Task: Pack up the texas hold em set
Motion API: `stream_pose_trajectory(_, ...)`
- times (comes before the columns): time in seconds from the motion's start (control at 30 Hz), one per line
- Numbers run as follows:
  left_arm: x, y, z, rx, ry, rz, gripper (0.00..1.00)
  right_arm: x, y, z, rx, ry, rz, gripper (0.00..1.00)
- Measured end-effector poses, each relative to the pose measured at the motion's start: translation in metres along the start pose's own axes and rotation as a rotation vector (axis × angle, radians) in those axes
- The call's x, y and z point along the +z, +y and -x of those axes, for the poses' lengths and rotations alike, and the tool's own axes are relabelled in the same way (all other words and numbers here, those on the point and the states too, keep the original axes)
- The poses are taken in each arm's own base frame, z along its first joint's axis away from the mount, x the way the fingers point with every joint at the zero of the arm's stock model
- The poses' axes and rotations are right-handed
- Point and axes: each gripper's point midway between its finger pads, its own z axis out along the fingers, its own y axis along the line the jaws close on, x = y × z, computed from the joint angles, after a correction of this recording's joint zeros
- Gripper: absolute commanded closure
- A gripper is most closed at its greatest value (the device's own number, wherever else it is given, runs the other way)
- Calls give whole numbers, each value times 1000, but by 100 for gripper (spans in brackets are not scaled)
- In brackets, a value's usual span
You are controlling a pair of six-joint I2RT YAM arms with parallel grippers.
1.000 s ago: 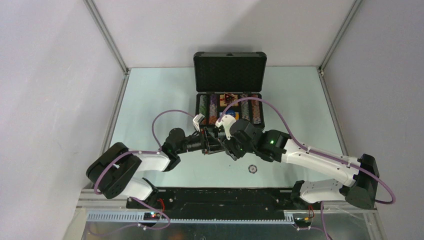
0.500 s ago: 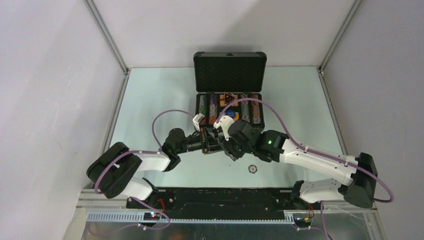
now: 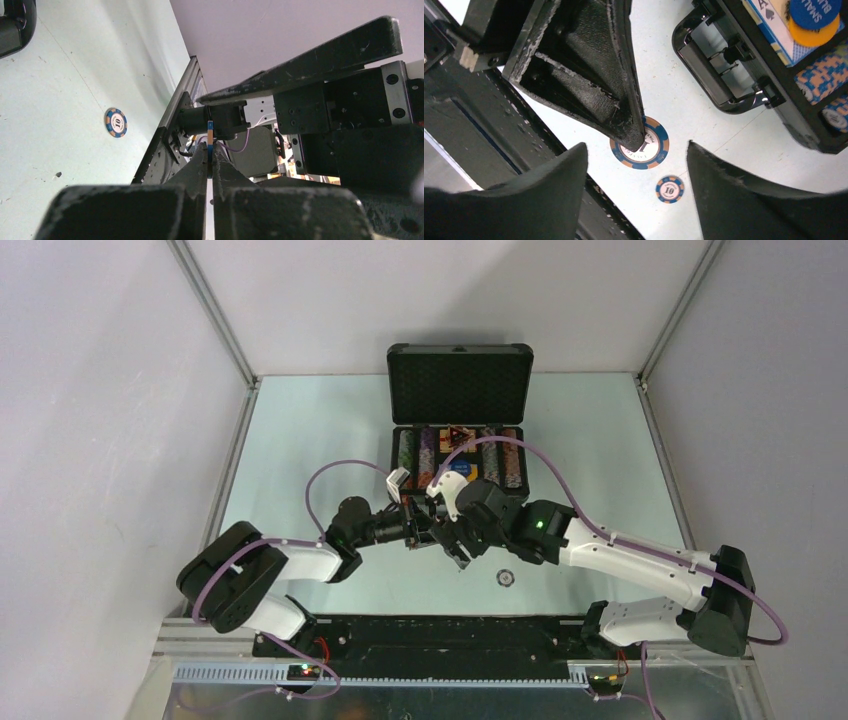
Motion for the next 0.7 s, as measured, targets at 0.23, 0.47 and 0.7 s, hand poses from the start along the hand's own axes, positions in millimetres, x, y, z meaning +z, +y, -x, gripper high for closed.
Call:
stream_pose_trajectory(0.23,-1,-1,0,3,-2,-3,100,-5,14,8,35,-35,51,10)
stream_pose_trajectory(0.47,-13,-10,-3,27,-40,-20,100,-48,12,45,323,-308,45,31)
stream_pose_trajectory(0.7,-28,-53,9,120,-134,-126,100,-56,8,34,661,-485,109,38)
